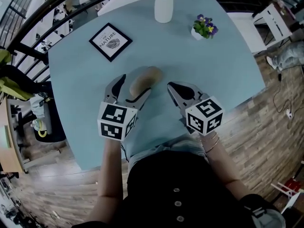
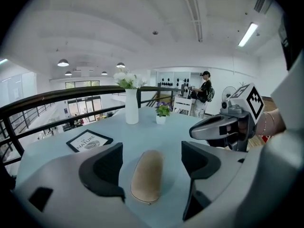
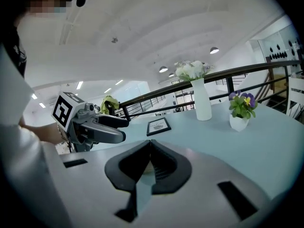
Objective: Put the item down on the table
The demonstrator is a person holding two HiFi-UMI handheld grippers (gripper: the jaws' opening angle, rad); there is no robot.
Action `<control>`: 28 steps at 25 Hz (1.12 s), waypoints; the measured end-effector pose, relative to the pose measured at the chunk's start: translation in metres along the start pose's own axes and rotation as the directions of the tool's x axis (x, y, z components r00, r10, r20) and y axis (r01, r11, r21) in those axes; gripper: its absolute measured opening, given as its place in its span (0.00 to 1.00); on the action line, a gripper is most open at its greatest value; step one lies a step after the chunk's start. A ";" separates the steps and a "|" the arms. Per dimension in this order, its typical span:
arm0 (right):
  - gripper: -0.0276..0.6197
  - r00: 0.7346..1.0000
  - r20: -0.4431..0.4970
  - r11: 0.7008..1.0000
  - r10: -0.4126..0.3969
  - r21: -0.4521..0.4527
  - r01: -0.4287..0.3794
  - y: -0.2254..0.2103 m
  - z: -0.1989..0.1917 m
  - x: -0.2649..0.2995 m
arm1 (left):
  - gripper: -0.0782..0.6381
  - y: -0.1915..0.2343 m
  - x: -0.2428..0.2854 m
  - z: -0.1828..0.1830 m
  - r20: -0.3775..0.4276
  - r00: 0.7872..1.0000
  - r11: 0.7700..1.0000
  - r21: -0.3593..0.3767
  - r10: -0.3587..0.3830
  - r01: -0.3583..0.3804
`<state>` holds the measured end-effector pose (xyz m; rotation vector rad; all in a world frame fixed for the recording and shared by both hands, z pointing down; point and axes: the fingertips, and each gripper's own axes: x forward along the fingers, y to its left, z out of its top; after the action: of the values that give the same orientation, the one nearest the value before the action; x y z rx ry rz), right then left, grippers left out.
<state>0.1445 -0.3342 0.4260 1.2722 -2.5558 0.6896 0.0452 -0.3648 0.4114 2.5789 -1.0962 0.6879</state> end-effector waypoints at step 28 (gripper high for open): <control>0.05 0.988 0.012 0.982 0.157 -0.106 -0.155 0.047 0.016 0.007 | 0.14 0.017 -0.087 0.009 0.265 0.940 0.965 -0.208 0.215 -0.162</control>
<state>0.1029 -0.3229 0.3994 1.0606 -2.6903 0.5654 -0.0166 -0.3269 0.3596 2.4859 -1.4375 0.2372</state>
